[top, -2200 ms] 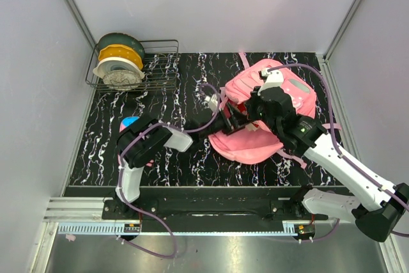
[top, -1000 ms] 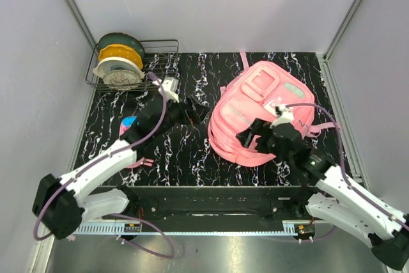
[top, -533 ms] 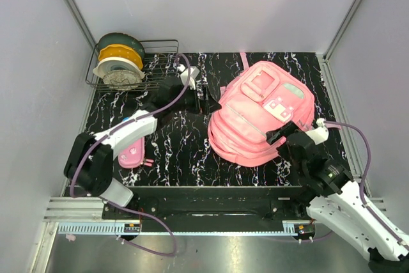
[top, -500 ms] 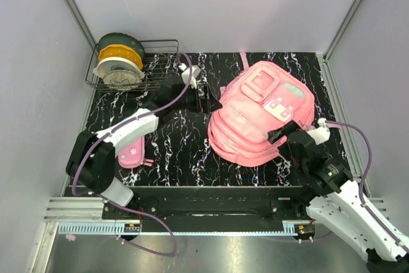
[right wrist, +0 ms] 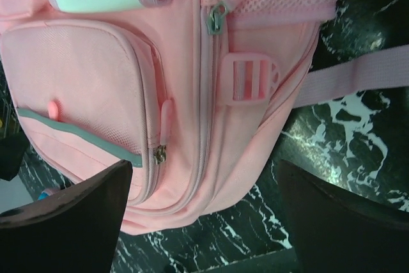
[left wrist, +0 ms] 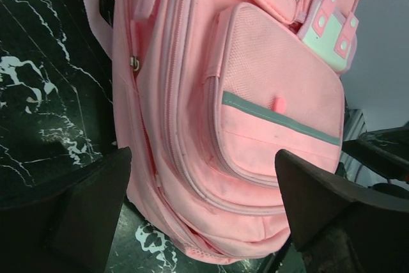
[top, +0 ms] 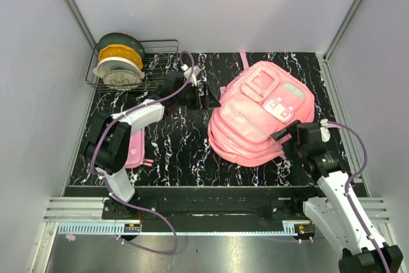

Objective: Pack the student bag
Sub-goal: Adjust the student bag at the center of the board.

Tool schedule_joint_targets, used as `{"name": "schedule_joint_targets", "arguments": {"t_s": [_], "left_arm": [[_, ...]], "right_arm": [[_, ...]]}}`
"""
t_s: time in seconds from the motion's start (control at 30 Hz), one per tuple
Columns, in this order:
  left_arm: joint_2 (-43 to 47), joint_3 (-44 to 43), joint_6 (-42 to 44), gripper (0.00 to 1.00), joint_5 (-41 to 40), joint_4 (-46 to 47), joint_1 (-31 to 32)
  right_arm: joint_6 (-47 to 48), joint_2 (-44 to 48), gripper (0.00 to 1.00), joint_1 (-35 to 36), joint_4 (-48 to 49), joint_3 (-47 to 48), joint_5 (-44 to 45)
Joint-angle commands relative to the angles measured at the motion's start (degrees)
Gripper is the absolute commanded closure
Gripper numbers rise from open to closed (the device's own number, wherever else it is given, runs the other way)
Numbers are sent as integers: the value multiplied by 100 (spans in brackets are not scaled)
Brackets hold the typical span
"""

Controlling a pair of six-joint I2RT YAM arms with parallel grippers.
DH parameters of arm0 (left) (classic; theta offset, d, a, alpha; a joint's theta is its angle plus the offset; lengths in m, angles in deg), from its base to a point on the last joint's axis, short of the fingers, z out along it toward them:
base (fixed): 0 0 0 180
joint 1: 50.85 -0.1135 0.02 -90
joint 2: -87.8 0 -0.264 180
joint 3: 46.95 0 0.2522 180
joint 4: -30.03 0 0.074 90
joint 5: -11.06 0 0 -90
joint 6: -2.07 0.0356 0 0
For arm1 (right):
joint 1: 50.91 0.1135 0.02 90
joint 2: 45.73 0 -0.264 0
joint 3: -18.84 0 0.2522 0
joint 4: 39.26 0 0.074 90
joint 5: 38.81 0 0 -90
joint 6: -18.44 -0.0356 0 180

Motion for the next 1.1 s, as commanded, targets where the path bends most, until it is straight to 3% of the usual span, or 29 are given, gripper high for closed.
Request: {"name": "schedule_joint_targets", "arguments": {"t_s": [0.0, 0.17, 0.33, 0.43, 0.57, 0.63, 0.8, 0.9, 0.93, 0.97, 1.03, 1.07], "left_arm": [[139, -442, -293, 1, 380, -175, -1], [-45, -626, -110, 1, 564, -229, -9], [-535, -135, 294, 1, 907, 746, -18], [-835, 154, -2, 1, 977, 1255, -18], [-1204, -107, 181, 1, 863, 1248, -27], [-1661, -466, 137, 1, 1240, 1063, -27], [-1531, -327, -82, 1, 1494, 1625, 122], [-1601, -215, -363, 20, 1856, 1931, 131], [-1601, -126, -468, 55, 1891, 2116, 131], [-1610, -39, -609, 73, 1935, 2300, 123], [-1671, 146, -943, 86, 2093, 2688, 123], [-1663, 217, -1022, 100, 2129, 2958, 140]], "right_arm": [[-261, -370, 0, -76, -117, 284, -955], [-753, 24, 0, -67, -407, 58, -764], [-701, 1140, 0, -76, -48, -961, -264], [-841, 1431, 0, -76, -99, -1034, -113], [-613, 1072, 0, -76, 120, -876, -158], [-473, 650, 0, -76, 233, -718, -157], [-165, -306, 0, -277, 962, -603, -490], [-16, -746, 10, -628, 1813, -699, -920], [55, -853, 26, -734, 1982, -752, -1044], [142, -967, 30, -848, 2158, -770, -1367], [362, -1336, 37, -1033, 2449, -692, -1615], [476, -1598, 38, -1034, 2510, -621, -1817]]}}
